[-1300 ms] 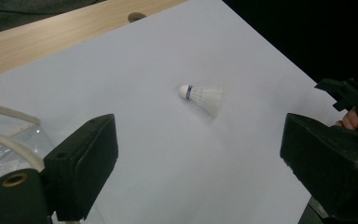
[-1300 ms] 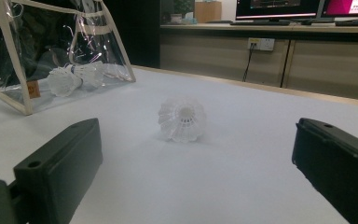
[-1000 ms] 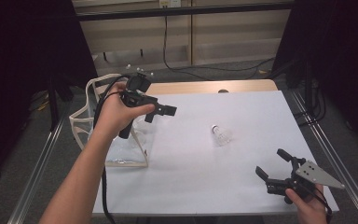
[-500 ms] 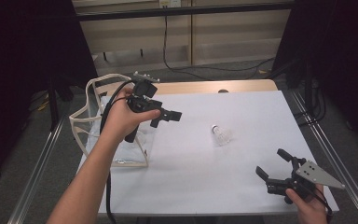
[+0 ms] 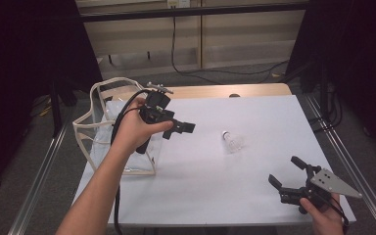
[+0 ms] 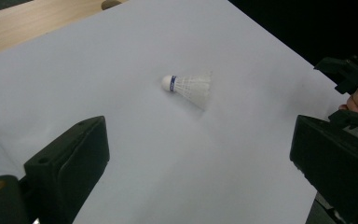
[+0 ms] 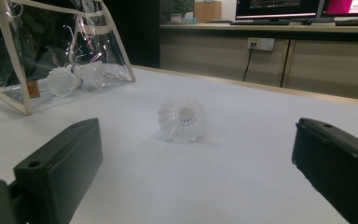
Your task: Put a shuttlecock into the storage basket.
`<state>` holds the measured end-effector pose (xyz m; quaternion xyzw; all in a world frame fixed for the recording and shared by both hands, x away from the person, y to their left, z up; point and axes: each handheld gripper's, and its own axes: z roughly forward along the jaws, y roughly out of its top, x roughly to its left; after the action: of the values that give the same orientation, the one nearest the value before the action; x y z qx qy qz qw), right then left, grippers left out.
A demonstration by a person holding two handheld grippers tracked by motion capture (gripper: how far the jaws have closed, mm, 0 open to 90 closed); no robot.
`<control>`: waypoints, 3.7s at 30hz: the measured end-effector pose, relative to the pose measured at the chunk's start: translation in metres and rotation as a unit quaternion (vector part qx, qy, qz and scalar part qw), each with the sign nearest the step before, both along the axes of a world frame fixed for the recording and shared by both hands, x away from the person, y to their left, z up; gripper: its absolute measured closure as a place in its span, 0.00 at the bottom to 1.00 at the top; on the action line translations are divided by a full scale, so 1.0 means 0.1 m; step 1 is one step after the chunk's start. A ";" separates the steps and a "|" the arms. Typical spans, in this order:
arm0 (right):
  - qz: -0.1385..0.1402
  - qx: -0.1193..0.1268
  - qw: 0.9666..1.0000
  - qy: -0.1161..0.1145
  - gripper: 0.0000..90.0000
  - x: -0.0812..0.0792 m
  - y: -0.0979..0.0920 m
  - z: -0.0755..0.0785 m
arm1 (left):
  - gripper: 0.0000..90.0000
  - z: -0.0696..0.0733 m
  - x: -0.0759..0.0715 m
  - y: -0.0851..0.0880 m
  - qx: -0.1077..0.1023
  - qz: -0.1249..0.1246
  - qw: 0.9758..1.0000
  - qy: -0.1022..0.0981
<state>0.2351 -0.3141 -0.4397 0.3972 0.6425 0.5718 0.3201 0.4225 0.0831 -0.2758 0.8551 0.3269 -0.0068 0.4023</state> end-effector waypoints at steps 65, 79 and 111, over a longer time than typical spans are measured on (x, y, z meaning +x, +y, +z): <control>0.002 0.000 1.000 0.001 0.02 0.00 0.00 0.00 | 0.04 -0.64 -0.03 -0.45 0.002 -0.023 1.000 -0.010; 0.003 0.000 1.000 0.002 0.02 0.00 0.00 0.00 | 0.03 -0.78 -0.02 -0.53 0.000 -0.015 1.000 -0.013; 0.003 0.000 1.000 0.001 0.02 0.00 0.00 0.00 | 0.02 -1.00 -0.03 -0.74 0.001 -0.004 1.000 -0.014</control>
<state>0.2353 -0.3142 -0.4396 0.3959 0.6442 0.5723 0.3175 0.4197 0.0092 -0.3754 0.8570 0.3178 0.0034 0.4057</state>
